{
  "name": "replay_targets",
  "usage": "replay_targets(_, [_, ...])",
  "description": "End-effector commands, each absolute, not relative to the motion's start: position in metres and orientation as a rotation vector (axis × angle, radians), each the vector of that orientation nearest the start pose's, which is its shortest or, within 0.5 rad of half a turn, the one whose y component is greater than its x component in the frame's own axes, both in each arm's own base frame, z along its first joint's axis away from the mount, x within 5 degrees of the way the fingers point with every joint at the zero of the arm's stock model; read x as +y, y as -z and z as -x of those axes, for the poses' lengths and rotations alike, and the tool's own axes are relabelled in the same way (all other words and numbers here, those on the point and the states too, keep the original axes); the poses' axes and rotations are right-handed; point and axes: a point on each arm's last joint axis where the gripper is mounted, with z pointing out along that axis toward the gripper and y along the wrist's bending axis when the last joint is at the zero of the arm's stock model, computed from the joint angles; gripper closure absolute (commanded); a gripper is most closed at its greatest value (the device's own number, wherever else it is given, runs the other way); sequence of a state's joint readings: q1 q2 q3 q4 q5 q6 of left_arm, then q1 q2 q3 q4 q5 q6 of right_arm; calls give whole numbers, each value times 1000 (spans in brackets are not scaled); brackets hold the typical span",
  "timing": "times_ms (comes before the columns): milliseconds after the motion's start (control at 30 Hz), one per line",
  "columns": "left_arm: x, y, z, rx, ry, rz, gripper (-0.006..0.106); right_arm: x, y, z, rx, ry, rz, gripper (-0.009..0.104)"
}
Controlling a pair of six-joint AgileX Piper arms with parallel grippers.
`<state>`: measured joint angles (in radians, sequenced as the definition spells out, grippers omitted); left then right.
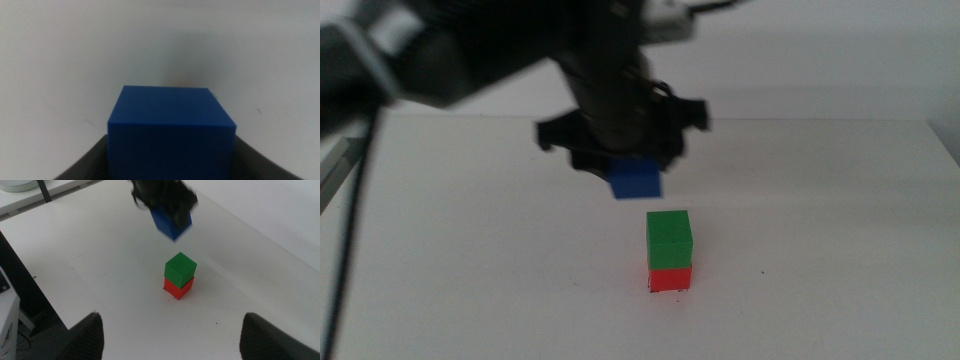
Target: Stack red cubes first, then green, then blue cubes in a specific spot.
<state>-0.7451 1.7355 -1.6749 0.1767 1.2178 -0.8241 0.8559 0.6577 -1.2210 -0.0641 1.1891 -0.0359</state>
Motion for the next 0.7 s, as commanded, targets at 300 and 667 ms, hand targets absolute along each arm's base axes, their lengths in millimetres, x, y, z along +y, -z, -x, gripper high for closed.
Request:
replay_targets(300, [-289, -322, -273, 2755, 205, 79, 102, 45, -449, -47, 1925, -401, 906, 14])
replay_targets(667, [-292, -297, -285, 2782, 122, 124, 102, 45, -449, -47, 1925, -401, 906, 14])
